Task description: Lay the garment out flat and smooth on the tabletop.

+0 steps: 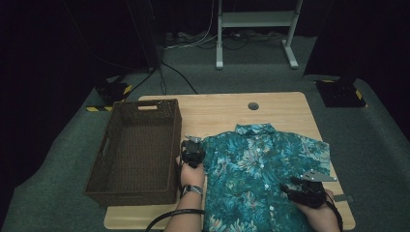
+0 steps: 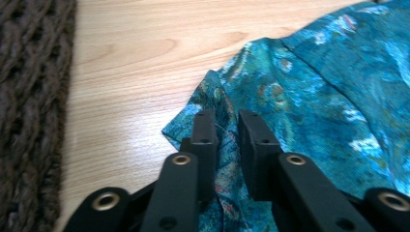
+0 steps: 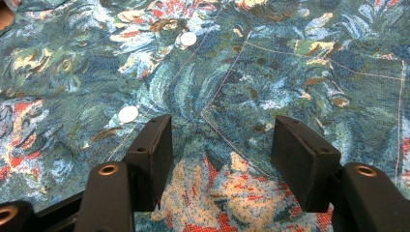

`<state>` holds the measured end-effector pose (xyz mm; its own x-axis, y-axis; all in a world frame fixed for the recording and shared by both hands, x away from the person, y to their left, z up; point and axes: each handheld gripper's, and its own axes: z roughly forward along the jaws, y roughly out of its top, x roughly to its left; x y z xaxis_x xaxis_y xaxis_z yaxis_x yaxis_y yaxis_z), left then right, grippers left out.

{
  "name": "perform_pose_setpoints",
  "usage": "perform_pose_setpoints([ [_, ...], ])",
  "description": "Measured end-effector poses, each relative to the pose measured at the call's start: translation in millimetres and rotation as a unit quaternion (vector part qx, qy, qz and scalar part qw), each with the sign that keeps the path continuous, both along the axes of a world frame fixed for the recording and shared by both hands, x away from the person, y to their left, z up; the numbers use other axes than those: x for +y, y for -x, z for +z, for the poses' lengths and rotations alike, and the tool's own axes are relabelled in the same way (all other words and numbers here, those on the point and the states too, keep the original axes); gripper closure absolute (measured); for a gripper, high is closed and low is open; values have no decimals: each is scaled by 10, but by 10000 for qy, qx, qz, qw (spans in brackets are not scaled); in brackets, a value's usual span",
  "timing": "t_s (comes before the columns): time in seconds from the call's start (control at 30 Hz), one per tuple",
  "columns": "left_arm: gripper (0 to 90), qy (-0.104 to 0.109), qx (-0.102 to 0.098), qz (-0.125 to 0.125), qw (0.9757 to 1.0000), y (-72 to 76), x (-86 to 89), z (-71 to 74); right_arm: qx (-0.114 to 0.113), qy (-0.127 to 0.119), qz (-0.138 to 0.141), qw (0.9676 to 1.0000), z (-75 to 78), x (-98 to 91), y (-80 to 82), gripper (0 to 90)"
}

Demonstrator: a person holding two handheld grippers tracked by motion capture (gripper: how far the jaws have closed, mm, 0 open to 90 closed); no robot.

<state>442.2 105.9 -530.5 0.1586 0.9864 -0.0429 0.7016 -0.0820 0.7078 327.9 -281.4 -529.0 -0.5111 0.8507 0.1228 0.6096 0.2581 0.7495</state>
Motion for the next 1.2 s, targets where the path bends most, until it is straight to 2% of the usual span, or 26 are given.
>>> perform_pose_setpoints([
  [0.07, 812, 19, -24, -15, 10000, 13, -3, -5, -2, 12, -4, 10000, -3, -4, -3, 403],
  [0.17, 865, 135, 57, -36, 9999, 35, -17, 8, 32, -30, -80, 10000, -15, -35, 0, 405],
  [0.3, 874, 50, 23, -122, 9999, 80, -50, 55, -17, -35, -70, 10000, 6, -63, 8, 405],
  [0.43, 875, 105, -35, -97, 9999, 104, -70, 135, -73, -24, -99, 9999, 25, -91, 8, 405],
  [0.57, 874, 71, -37, -125, 9999, 147, -111, 209, -21, 117, -139, 9998, 6, -104, 15, 396],
  [0.7, 873, 70, 107, -262, 9996, 140, -151, 229, -92, 353, -156, 9992, 18, -92, 15, 376],
  [0.8, 873, 33, 172, -306, 9994, 170, -164, 240, -104, 410, -178, 9989, 19, -85, 16, 365],
  [0.83, 873, 62, 169, -320, 9993, 186, -158, 259, -113, 421, -178, 9989, 20, -83, 18, 364],
  [0.97, 872, -40, 91, -427, 9990, 206, -152, 324, -139, 435, -101, 9989, 24, -60, 8, 362],
  [1.03, 872, -50, 68, -448, 9990, 206, -155, 337, -42, 405, -110, 9991, -4, -57, -10, 362],
  [1.2, 872, 25, -17, -529, 9986, 211, -219, 374, -72, 466, -101, 9988, -4, -50, -8, 363],
])
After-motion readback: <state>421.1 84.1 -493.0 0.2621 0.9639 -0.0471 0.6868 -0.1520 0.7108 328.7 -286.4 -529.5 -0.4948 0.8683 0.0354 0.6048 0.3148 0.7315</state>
